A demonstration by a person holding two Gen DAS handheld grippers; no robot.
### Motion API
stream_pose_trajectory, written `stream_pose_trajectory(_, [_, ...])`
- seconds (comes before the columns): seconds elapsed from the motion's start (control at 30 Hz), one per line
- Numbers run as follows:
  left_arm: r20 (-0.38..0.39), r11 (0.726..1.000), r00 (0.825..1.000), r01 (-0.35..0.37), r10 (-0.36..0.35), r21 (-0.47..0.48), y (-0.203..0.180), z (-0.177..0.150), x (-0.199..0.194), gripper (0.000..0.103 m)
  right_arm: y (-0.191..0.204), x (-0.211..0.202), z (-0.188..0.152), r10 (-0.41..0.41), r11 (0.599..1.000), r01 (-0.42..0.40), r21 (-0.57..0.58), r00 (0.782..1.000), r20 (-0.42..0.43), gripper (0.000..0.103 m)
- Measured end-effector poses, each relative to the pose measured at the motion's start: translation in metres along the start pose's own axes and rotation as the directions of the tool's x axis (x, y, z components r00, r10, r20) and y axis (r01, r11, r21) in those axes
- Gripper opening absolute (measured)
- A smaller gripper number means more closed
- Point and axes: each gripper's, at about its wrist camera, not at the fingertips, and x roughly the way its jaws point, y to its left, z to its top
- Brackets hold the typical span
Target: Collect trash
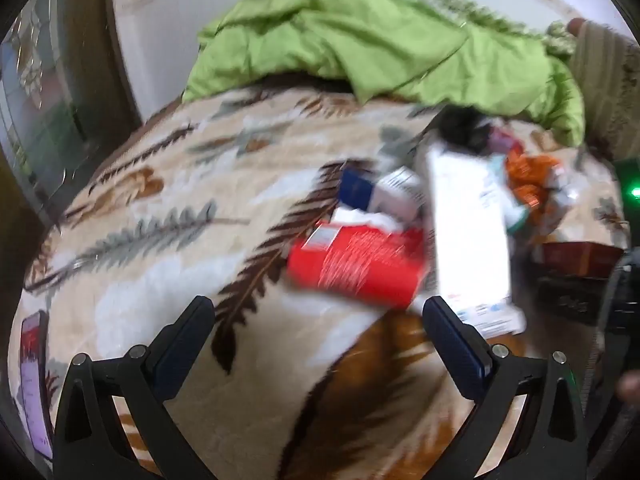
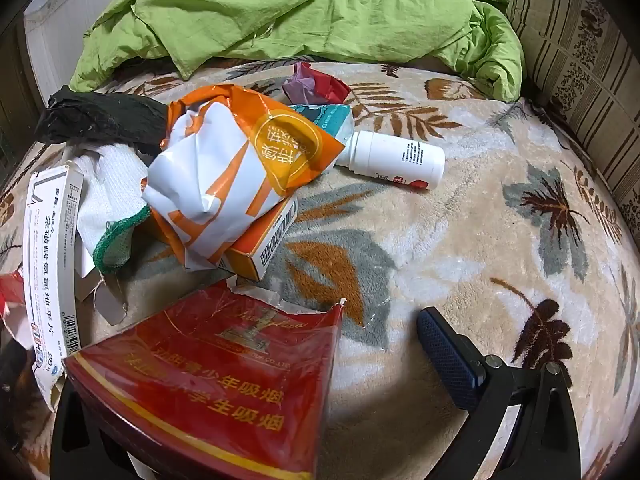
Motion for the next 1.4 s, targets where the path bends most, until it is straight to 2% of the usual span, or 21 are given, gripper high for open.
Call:
stream_pose_trajectory(0.13, [0.044,1.000,0.999,0.005,-0.005,-0.005,-0.002,0.000,-0.017,0.103,-0.002,-0.010,0.000,0.021,0.998,-0.025,-0.057,0.998,-0.056,0.102])
stream_pose_trajectory(0.17, [0.061,1.000,0.998,0.005,-0.004,-0.011,-0.001,-0.001,-0.023,0.103,-0.005,-0.017,-0.002,0.026,0.998,-0.029,-0.058,0.998,-0.049,0.102])
stream_pose_trajectory(0.23, [0.093,1.000,0.996,0.003,-0.002,-0.020,0.001,-0.004,-0.039,0.103,-0.009,-0.040,-0.009,0.023,0.997,-0.024,-0.070,1.000,-0.003,0.102])
stream_pose_trajectory(0.3, [0.131,0.999,0.991,-0.002,0.008,-0.042,0.004,-0.008,-0.057,0.103,-0.006,-0.068,-0.016,-0.001,0.997,0.008,-0.082,0.997,0.082,0.102])
stream_pose_trajectory(0.4, [0.159,0.999,0.987,0.010,-0.002,-0.049,0.010,-0.019,-0.086,0.103,-0.011,-0.118,-0.031,-0.011,0.996,0.031,-0.089,0.978,0.206,0.102])
stream_pose_trajectory(0.5, [0.181,0.999,0.983,0.023,-0.016,-0.038,0.013,-0.036,-0.117,0.103,-0.016,-0.162,-0.050,-0.013,0.992,0.046,-0.115,0.961,0.276,0.102])
stream_pose_trajectory(0.6, [0.200,0.999,0.979,0.037,-0.030,-0.036,0.017,-0.052,-0.143,0.103,-0.022,-0.196,-0.071,0.016,0.991,0.026,-0.130,0.950,0.313,0.102])
stream_pose_trajectory(0.67, [0.212,0.999,0.977,0.022,-0.016,-0.028,0.015,-0.062,-0.154,0.103,-0.026,-0.210,-0.085,0.025,0.991,0.020,-0.133,0.944,0.328,0.102])
stream_pose_trajectory(0.9, [0.211,1.000,0.977,-0.006,0.007,-0.006,0.001,-0.072,-0.167,0.103,-0.034,-0.222,-0.114,0.005,0.996,0.027,-0.085,0.936,0.351,0.102])
stream_pose_trajectory(1.03, [0.207,1.000,0.978,-0.012,0.011,0.006,0.000,-0.072,-0.163,0.103,-0.041,-0.232,-0.122,-0.022,0.997,0.052,-0.065,0.919,0.394,0.102])
stream_pose_trajectory(1.4, [0.174,1.000,0.985,-0.015,0.017,-0.014,0.008,-0.075,-0.155,0.103,-0.039,-0.225,-0.123,-0.045,0.993,0.081,-0.083,0.929,0.367,0.102])
